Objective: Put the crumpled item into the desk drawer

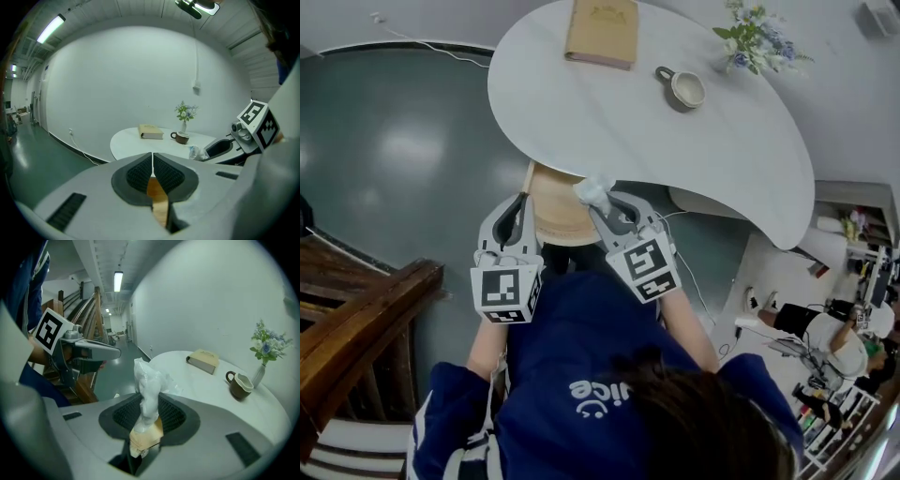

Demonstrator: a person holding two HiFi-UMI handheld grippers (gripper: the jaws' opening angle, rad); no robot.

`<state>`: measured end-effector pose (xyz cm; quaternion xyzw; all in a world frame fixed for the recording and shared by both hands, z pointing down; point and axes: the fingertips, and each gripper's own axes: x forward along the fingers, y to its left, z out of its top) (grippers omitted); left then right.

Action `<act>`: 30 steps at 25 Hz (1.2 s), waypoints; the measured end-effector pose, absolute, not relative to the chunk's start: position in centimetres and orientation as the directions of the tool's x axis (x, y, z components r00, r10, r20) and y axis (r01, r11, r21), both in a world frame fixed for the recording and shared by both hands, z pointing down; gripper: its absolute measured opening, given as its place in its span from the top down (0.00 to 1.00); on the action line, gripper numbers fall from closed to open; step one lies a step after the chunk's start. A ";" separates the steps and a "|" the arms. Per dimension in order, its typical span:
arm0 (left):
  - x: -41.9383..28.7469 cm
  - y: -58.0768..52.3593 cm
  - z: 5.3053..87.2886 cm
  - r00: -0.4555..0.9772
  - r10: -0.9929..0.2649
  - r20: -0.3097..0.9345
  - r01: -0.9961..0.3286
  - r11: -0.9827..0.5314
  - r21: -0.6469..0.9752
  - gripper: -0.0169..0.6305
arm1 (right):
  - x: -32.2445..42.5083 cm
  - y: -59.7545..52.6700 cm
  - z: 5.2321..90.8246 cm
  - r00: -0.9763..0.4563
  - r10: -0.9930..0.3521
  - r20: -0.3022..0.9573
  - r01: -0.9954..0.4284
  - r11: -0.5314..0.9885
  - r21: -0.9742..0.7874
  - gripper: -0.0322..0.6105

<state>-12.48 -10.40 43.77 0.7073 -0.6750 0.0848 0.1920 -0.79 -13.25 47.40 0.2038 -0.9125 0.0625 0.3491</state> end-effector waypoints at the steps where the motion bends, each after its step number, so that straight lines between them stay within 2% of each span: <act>1: -12.7 -10.3 43.6 0.061 -0.923 0.379 -0.987 0.000 0.159 0.95 | -1.1 -13.2 47.7 -0.674 -0.308 0.671 -0.394 0.919 0.026 0.76; 8: -14.5 -8.7 43.0 -0.075 -0.918 0.389 -0.986 0.126 0.108 0.95 | -3.2 -12.6 51.0 -0.678 -0.151 0.720 -0.225 0.974 -0.007 0.76; 12: -15.5 -7.6 43.2 -0.135 -0.904 0.405 -0.968 0.207 0.139 0.95 | -4.0 -12.3 53.3 -0.655 -0.076 0.752 -0.144 0.989 -0.026 0.76; 20: -16.8 -5.4 43.1 -0.256 -0.863 0.435 -0.934 0.337 0.119 0.95 | -4.9 -11.5 58.7 -0.595 0.028 0.803 -0.082 0.992 -0.095 0.76; 30: -17.1 -3.4 44.0 -0.356 -0.806 0.473 -0.889 0.448 0.094 0.95 | -6.3 -10.2 64.4 -0.493 0.132 0.860 0.088 0.991 -0.102 0.76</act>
